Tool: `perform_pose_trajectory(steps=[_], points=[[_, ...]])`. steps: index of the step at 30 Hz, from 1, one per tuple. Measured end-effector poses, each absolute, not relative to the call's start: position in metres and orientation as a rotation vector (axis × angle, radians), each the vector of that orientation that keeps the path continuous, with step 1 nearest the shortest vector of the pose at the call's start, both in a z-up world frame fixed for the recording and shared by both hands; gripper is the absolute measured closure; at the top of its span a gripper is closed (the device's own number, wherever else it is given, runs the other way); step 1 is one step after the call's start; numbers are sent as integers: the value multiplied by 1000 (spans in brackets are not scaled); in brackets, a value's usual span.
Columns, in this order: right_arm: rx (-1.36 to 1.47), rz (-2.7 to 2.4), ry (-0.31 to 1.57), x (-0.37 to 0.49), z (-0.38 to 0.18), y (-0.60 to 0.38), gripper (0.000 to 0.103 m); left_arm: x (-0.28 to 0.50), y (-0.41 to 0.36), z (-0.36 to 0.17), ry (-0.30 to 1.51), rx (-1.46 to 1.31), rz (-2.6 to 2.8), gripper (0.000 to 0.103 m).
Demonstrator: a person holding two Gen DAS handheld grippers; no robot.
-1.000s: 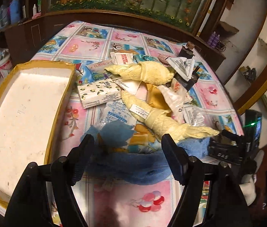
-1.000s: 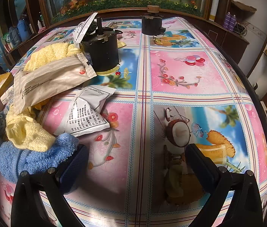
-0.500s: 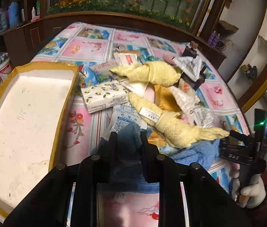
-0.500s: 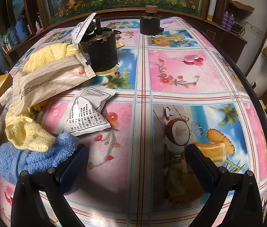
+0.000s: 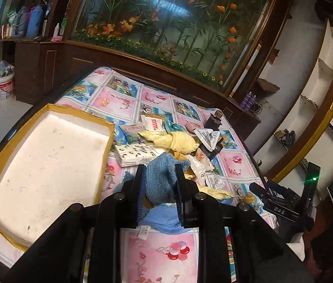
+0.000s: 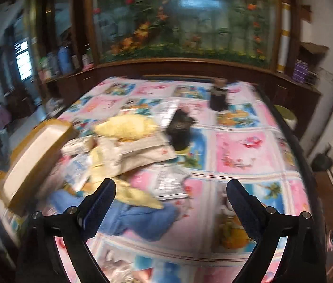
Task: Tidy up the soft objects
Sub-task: 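Grasp the blue towel from the pile with the left gripper, then carry the blue towel into the box and open the left gripper while the right gripper grasps another blue towel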
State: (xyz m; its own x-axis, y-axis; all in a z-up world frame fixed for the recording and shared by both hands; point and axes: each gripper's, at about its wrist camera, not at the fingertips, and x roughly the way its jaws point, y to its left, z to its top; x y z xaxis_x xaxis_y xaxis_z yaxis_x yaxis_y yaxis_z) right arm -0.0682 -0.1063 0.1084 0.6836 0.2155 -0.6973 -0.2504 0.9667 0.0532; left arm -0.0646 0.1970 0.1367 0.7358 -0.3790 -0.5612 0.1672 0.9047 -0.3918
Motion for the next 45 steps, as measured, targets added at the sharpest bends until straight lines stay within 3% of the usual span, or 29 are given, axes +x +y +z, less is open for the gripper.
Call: perform_pose_trajectory(steps=[2, 4, 6, 12, 20, 22, 23, 24, 34, 43, 45], points=[[-115, 429, 826, -65, 105, -76, 10, -64, 211, 136, 677, -337, -268, 83], [-205, 518, 874, -61, 96, -48, 25, -64, 224, 131, 683, -363, -241, 83], [-241, 558, 906, -58, 89, -38, 58, -67, 234, 124, 692, -387, -231, 83], [-444, 670, 1040, -43, 50, -2, 61, -76, 252, 116, 689, -408, -222, 83], [-596, 619, 1019, -47, 32, 15, 59, -75, 263, 109, 687, -424, -215, 83], [-558, 627, 1057, -42, 30, 12, 68, -77, 263, 108, 689, -425, -215, 83], [-538, 625, 1067, -40, 31, 10, 92, -78, 264, 108, 689, -424, -215, 83], [-502, 613, 1096, -36, 31, 4, 99, -78, 264, 109, 689, -423, -213, 83], [-156, 650, 991, -39, 114, -27, 99, -69, 281, 120, 681, -427, -202, 83], [74, 820, 878, 1, 183, 30, 101, -14, 300, 119, 730, -421, -163, 83], [76, 830, 885, 16, 184, 48, 95, 2, 304, 116, 748, -428, -153, 83]])
